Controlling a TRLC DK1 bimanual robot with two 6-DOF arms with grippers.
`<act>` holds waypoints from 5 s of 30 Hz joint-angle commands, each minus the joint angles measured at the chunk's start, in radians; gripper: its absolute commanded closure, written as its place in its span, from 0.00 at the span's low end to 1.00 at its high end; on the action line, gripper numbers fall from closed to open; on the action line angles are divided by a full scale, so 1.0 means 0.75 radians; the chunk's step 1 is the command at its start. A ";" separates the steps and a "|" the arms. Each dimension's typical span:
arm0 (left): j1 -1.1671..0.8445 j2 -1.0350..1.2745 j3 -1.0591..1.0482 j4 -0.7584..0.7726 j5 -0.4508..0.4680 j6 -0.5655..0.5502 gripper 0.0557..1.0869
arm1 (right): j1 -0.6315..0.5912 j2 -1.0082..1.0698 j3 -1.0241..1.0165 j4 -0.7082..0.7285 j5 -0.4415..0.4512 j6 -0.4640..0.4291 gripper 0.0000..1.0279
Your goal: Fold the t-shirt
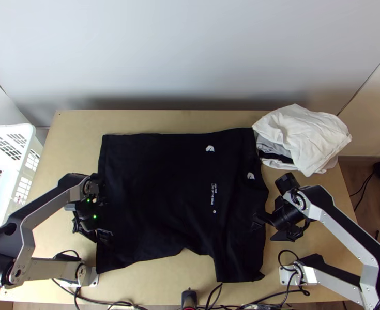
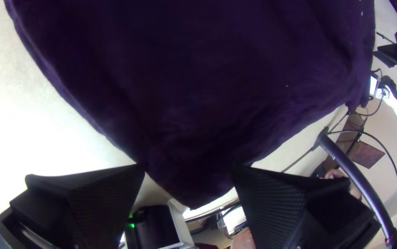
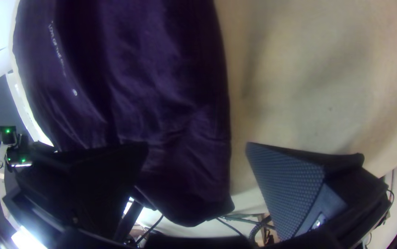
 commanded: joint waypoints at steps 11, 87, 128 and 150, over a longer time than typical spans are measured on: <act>0.036 -0.071 -0.043 0.075 0.054 0.003 0.76 | -0.012 0.005 0.032 0.000 -0.028 -0.004 0.05; 0.719 -0.568 1.264 1.531 0.872 -1.801 0.97 | 0.123 -0.396 1.239 0.943 0.279 0.058 0.97; 0.725 -0.096 1.341 1.126 0.741 -1.666 0.97 | -0.210 0.152 1.560 0.790 0.064 0.371 0.98; 0.457 -0.489 1.734 0.942 1.195 -1.701 0.97 | -0.016 -0.183 1.944 0.612 -0.296 0.438 0.97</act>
